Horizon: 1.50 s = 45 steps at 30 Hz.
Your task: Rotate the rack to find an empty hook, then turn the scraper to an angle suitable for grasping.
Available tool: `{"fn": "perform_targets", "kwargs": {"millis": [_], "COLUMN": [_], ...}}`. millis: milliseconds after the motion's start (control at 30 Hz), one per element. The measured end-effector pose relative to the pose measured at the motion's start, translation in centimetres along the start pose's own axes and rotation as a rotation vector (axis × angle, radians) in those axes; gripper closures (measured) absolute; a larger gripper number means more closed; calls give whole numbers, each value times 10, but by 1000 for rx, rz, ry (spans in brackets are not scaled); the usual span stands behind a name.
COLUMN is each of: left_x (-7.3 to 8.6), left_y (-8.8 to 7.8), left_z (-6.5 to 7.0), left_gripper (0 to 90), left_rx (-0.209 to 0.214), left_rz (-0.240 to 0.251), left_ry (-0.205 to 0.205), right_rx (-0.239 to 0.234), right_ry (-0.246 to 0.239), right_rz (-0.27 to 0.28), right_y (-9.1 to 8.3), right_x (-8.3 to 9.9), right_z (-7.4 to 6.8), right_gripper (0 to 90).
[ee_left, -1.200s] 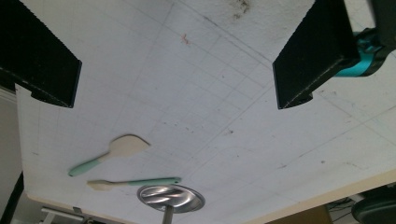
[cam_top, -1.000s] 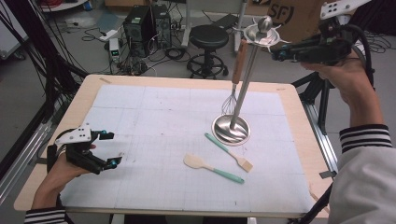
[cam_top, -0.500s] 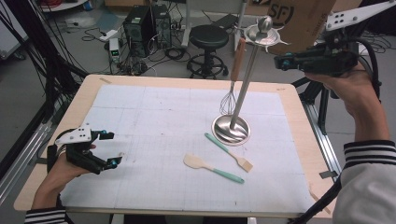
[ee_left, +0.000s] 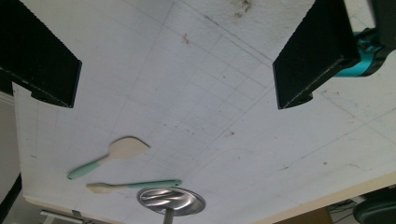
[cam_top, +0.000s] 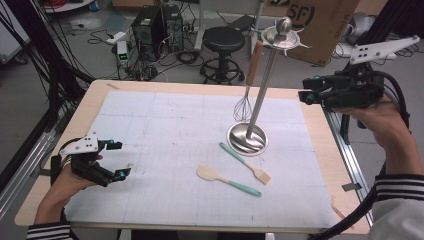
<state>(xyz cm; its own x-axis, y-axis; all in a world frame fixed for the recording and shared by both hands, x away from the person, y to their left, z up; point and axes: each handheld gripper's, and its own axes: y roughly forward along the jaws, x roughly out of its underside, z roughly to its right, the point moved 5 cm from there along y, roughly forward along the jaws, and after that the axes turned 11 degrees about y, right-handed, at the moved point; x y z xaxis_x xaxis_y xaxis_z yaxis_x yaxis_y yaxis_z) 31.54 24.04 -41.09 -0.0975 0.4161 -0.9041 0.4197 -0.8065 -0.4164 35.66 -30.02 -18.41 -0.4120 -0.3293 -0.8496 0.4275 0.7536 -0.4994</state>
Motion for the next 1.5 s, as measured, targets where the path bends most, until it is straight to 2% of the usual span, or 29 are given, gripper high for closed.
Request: {"fn": "perform_targets", "kwargs": {"millis": [67,200,233,300,567,700,1000,1267,1367,1500], "left_x": [0,0,-1,-1,-1,-1,-1,-3,-3,-3], "left_y": [0,-2,-2,-2,-2,-3,-6,-6,-6,-4], "left_z": [0,0,0,0,0,0,-1,1,0,1], "left_gripper": [17,17,17,16,17,17,17,17,17,17], "left_rx": [-2,-5,-5,-3,-1,-2,-15,-14,-11,-11], "left_rz": [2,5,6,10,11,12,17,20,14,11], "left_ry": [-2,0,0,-2,0,-1,-3,-1,7,8], "right_rx": [-4,5,8,5,2,1,-5,-16,-19,-30], "right_ry": [13,15,3,18,16,13,6,2,-21,-25], "right_rz": [-7,-15,-15,-10,-8,-29,-27,-35,-38,-48], "right_y": [2,5,6,6,10,12,21,29,33,36], "right_x": [7,18,21,26,43,51,59,68,72,77], "right_z": [0,-1,-1,-3,-11,-15,-18,-26,-28,-32], "right_gripper": [293,8,0,0,0,0,0,0,0,1]}}
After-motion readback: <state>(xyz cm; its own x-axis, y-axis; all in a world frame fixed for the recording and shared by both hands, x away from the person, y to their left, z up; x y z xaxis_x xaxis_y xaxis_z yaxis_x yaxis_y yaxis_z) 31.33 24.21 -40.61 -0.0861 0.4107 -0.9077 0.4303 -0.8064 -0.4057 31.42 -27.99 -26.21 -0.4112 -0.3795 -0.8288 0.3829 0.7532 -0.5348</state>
